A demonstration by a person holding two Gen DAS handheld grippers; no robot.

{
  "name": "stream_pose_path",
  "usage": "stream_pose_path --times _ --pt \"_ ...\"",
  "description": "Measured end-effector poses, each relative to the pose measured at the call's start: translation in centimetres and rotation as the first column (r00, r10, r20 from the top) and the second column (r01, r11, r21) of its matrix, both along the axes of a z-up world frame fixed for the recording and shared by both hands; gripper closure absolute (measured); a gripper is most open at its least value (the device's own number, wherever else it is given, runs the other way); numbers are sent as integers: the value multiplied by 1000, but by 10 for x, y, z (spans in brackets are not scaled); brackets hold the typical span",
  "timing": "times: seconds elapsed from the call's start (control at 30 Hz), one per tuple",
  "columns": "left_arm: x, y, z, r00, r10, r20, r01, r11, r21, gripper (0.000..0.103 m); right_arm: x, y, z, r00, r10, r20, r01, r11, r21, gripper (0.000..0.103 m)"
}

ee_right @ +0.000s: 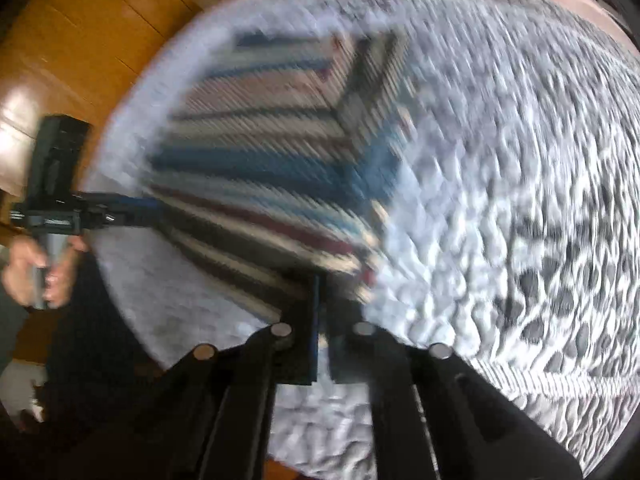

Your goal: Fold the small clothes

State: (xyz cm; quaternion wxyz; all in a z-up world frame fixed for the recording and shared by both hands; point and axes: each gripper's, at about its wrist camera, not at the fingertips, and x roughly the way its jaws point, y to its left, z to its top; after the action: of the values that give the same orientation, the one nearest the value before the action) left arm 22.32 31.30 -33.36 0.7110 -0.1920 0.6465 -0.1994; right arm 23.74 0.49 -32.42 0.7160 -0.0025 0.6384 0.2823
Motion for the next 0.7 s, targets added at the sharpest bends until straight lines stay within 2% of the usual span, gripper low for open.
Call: stream_pose_path --times 0.03,0.1,0.2,0.23,0.27,0.3,0.33,0.4,0.43,0.47,0.53,0.63,0.7 --pt "-3 2 -6 1000 27 -5 -28 1000 -13 59 -3 2 -4 1000 -11 -4 11 1000 -8 103" --pt "-10 7 1 997 74 7 -73 997 -31 57 -5 -3 4 999 -46 -7 46 999 16 103" --pt "-34 13 32 990 122 70 -119 992 -46 41 -23 -15 42 996 -70 49 68 997 44 97" --pt "-42 16 42 986 139 94 -137 990 -35 31 -28 -18 49 995 -77 58 75 996 47 97" --pt "-51 17 53 980 156 123 -156 988 -7 26 -36 -20 57 994 -85 69 82 996 45 97" --pt "-65 18 68 971 167 169 -180 981 66 21 -45 -23 65 993 -88 79 85 996 39 97" --pt "-77 17 81 964 164 208 -194 972 133 19 -54 -23 73 992 -91 91 89 996 27 92" --pt "-98 7 101 957 135 256 -197 952 233 11 -69 -16 88 986 -115 121 115 993 2 67" --pt "-113 2 115 946 129 296 -215 935 281 11 -81 -15 98 981 -133 143 135 991 -11 39" --pt "-128 -4 130 932 131 339 -245 914 322 11 -80 -1 99 976 -145 164 150 989 -16 21" --pt "-143 -7 151 918 134 373 -281 883 375 11 -99 7 115 960 -174 221 183 983 -22 12" --pt "-170 -24 185 914 90 395 -277 850 448 11 -129 13 142 939 -214 270 242 968 -74 11" --pt "-181 -28 204 902 100 420 -287 865 411 11 -141 14 156 915 -241 323 288 952 -105 7"
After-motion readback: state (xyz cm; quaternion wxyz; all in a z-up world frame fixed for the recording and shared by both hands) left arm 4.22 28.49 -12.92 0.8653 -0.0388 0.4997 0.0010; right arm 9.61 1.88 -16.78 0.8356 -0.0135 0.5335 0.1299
